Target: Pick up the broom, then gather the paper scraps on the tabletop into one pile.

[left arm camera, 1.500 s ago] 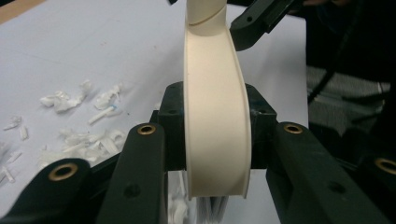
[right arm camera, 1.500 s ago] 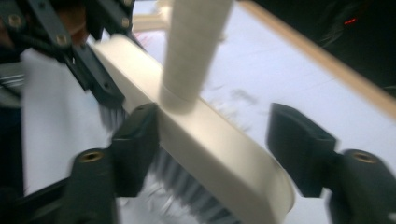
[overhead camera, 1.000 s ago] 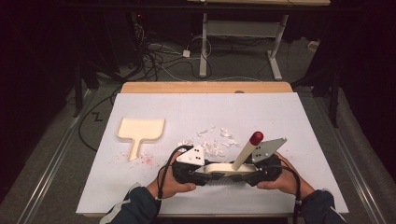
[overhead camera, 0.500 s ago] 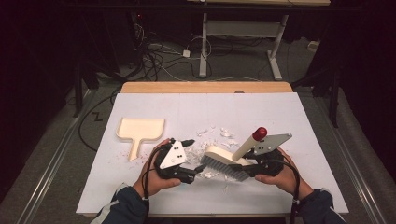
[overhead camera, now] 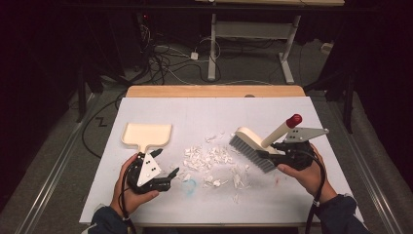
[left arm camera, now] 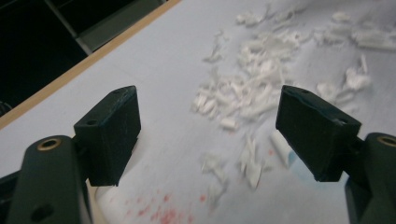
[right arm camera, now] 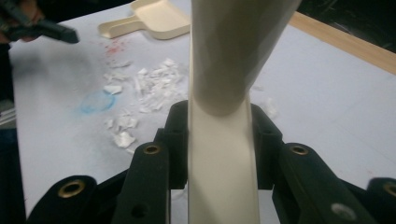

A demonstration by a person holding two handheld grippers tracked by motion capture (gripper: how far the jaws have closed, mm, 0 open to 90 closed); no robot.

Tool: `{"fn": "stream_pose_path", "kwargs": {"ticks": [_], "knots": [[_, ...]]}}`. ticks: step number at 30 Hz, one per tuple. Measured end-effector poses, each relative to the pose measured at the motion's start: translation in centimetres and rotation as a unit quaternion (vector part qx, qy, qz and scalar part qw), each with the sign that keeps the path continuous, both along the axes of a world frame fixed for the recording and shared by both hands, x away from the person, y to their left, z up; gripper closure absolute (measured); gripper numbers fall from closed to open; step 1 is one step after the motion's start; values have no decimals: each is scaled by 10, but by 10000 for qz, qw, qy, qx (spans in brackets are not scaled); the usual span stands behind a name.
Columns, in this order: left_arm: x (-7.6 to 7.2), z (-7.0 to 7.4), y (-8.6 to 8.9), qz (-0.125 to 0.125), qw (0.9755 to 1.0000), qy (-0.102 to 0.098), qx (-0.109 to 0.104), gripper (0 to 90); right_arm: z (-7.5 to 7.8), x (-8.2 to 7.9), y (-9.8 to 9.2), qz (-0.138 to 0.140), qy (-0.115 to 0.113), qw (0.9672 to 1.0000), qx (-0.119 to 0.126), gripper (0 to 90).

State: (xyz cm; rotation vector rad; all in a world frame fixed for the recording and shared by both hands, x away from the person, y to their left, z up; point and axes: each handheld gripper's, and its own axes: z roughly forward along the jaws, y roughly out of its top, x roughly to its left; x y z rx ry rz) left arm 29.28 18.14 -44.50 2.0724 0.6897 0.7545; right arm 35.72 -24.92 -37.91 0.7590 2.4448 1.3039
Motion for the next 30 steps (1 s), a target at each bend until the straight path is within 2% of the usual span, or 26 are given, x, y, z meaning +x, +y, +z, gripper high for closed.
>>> {"fn": "stream_pose_path", "kwargs": {"ticks": [3,6,9,10,11,12,14,16,20,21,22,23,24,25,26,27,30], "knots": [[-6,-9,12,71,9998,173,37,218,-1,5,-5,-175,-79,9998,-99,678],[-10,-14,18,137,9996,244,52,201,-3,12,-10,-384,-84,9991,-170,678],[-16,-17,26,255,9993,274,92,183,-4,19,-10,-700,-222,9960,-510,679],[-18,-17,28,321,9991,275,93,182,-4,19,-10,-700,-222,9960,-510,679],[-21,-19,34,371,9990,231,101,179,-5,23,-10,-886,-281,9932,-698,679],[-21,-19,34,371,9990,231,101,176,-5,23,-10,-886,-281,9932,-698,679],[-23,-23,41,433,9983,381,47,176,-7,32,-7,-1041,-315,9898,-924,679],[-23,-24,42,455,9982,380,93,176,-7,40,-3,-1199,-391,9851,-1166,679],[-24,-24,43,502,9977,455,36,181,-9,61,6,-1479,-451,9777,-1421,679],[-23,-25,42,525,9974,488,63,181,-9,61,6,-1479,-451,9777,-1421,679],[-22,-27,42,528,9972,530,81,182,-10,66,10,-1532,-476,9758,-1489,680],[-21,-28,42,535,9968,574,133,182,-15,76,18,-1601,-510,9724,-1621,680],[-21,-28,42,535,9968,574,133,182,-18,80,22,-1627,-513,9709,-1680,680],[-20,-28,41,509,9970,568,146,182,-18,80,22,-1627,-513,9709,-1680,680],[-20,-28,40,495,9972,548,151,182,-25,87,31,-1608,-493,9691,-1805,680],[-21,-28,40,478,9973,532,174,182,-25,87,31,-1608,-493,9691,-1805,680],[-21,-30,40,442,9974,502,257,181,-38,94,47,-1553,-522,9646,-2065,680]]}}
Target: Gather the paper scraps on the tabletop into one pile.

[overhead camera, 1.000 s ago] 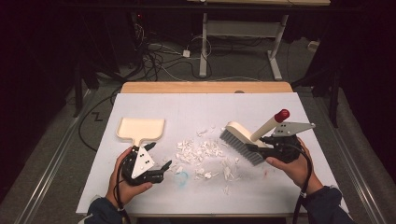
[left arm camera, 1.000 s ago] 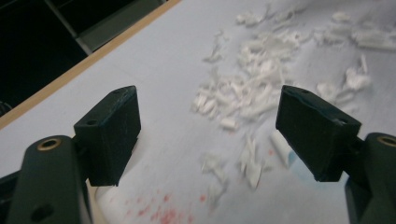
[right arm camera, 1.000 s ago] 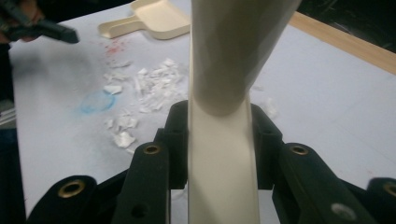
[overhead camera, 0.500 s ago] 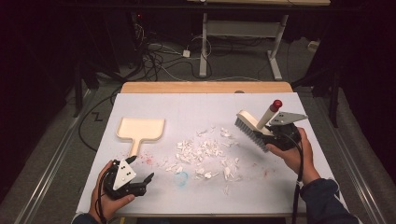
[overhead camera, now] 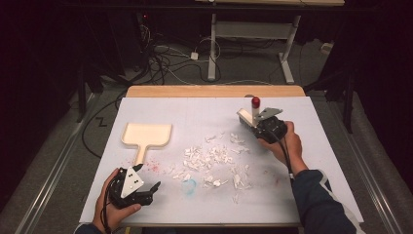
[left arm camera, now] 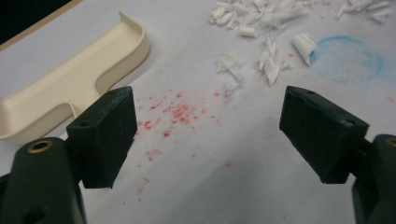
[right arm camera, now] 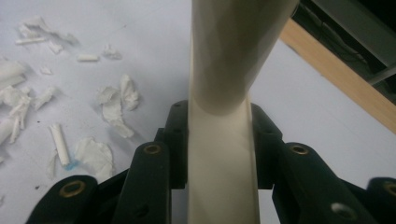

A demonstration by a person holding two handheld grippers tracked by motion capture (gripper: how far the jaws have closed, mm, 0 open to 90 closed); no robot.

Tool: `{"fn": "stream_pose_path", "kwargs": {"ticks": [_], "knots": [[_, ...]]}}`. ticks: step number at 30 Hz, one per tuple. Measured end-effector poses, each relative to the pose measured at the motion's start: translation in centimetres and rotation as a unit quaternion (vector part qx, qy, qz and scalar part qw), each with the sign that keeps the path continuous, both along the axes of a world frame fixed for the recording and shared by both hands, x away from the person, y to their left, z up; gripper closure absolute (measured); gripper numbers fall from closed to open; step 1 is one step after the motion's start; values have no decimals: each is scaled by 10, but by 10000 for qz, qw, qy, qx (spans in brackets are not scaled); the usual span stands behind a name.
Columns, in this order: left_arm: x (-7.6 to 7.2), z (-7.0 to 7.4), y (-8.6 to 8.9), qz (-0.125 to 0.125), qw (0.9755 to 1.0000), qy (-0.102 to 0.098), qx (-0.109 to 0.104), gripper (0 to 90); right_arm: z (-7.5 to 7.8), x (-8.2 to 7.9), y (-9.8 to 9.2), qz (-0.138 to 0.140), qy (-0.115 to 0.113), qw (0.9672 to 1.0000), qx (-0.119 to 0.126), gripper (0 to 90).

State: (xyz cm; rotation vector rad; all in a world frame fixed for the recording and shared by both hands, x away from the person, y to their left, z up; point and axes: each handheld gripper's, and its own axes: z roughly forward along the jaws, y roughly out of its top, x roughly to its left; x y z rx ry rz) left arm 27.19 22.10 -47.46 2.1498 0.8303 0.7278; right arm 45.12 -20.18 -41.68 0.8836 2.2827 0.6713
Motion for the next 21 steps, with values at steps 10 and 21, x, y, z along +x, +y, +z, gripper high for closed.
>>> {"fn": "stream_pose_path", "kwargs": {"ticks": [10,21], "knots": [[-1,-2,-1,-58,9999,58,74,182,-17,-10,74,799,-197,9944,-659,679],[-2,-3,-3,-167,9997,129,84,182,-16,-59,100,2374,-7,9705,-415,678]]}}
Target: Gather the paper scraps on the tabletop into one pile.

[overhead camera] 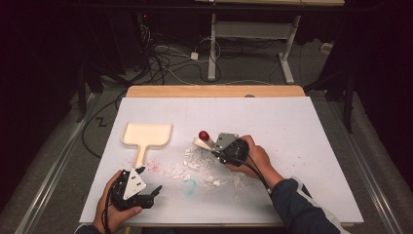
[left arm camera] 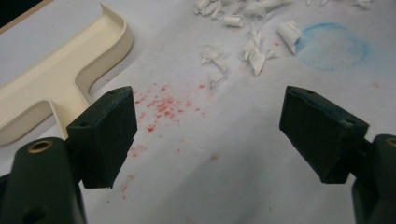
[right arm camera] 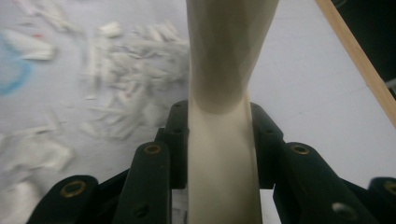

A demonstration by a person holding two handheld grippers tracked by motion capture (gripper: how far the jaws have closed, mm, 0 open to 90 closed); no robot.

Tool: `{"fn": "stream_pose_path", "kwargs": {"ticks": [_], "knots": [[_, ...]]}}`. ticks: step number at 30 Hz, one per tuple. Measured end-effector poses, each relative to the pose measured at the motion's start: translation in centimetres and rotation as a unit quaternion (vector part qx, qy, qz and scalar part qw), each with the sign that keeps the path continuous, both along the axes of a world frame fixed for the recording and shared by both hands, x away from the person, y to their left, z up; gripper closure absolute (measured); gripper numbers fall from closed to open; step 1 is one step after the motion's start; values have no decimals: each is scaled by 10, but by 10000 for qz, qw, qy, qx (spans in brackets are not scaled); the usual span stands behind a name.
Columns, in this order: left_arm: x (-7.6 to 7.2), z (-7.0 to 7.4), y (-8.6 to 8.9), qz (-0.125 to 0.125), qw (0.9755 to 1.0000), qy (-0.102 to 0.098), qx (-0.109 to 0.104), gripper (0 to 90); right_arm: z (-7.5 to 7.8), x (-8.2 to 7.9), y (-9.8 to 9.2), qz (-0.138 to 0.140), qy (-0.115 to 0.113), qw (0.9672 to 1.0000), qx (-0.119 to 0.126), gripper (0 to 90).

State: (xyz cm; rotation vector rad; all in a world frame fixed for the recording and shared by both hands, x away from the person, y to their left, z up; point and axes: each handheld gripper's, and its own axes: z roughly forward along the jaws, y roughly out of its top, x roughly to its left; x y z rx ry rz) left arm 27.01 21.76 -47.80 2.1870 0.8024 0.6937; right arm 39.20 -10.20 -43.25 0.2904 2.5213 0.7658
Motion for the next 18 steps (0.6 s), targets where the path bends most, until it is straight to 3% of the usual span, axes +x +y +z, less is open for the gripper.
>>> {"fn": "stream_pose_path", "kwargs": {"ticks": [2,3,7,9,12,15,16,18], "knots": [[0,0,-1,-5,10000,-13,-13,182,1,-5,-1,103,26,9999,10,678],[-1,1,-1,-19,10000,-13,-16,182,2,-15,-5,260,113,9995,111,678],[-1,0,-3,-48,10000,13,16,182,6,-28,-11,301,35,9994,147,679],[-1,0,-3,-54,10000,22,44,182,13,-33,-18,326,53,9989,334,680],[-1,0,-4,-58,10000,19,39,182,30,-41,-34,155,-146,9979,605,680],[-1,0,-3,-51,10000,29,50,182,39,-43,-45,7,-191,9966,807,680],[-1,0,-3,-43,10000,25,55,182,47,-44,-59,-123,-168,9953,948,679],[-2,0,-3,-34,10000,28,62,182,53,-46,-73,-310,-182,9949,942,679]]}}
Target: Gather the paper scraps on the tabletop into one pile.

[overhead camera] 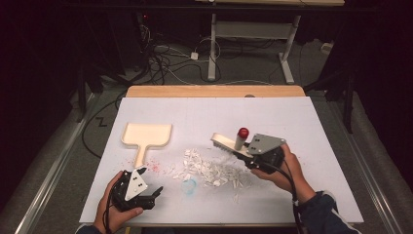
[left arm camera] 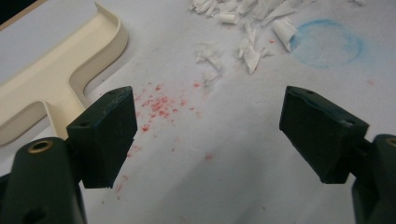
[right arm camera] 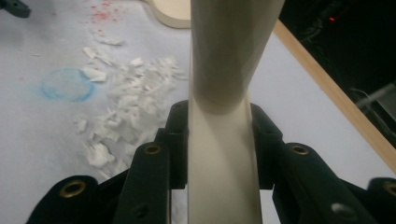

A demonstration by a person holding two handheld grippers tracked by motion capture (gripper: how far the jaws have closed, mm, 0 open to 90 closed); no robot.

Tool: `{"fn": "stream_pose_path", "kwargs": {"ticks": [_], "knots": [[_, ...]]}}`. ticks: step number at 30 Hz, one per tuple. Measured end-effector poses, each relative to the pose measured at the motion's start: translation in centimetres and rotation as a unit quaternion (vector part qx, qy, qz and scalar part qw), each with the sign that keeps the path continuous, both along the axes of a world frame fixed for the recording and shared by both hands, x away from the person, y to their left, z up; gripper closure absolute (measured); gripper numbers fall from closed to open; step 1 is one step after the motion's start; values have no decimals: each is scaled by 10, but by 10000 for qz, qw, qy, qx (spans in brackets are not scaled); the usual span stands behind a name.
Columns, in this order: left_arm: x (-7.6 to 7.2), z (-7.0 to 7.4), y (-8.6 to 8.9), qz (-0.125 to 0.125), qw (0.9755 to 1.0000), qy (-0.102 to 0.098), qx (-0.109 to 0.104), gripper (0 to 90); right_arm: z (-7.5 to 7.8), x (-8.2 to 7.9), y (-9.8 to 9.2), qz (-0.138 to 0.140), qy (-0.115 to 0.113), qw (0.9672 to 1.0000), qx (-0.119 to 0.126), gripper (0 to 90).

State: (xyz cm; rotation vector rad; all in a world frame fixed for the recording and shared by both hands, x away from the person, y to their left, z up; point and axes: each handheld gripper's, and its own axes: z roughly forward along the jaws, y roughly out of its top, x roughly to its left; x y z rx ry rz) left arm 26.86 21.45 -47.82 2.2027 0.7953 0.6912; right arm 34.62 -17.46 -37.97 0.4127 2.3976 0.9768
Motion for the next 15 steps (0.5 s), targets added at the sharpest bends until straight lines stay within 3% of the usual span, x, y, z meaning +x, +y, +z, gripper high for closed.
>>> {"fn": "stream_pose_path", "kwargs": {"ticks": [4,5,9,12,14,15], "knots": [[-1,1,0,-11,10000,-7,15,182,3,-2,-22,-261,149,9995,77,680],[-1,1,-1,-15,10000,-4,15,182,2,-4,-37,-389,300,9988,64,679],[-1,1,-1,-37,10000,-5,34,182,-2,-7,-56,-611,398,9973,-56,679],[0,0,-3,-56,10000,24,62,182,-14,-10,-71,-868,701,9938,-21,679],[0,0,-4,-75,9999,71,58,184,-19,-11,-71,-939,766,9926,-121,680],[0,0,-5,-84,9999,71,70,186,-29,-10,-69,-1123,836,9896,-321,679]]}}
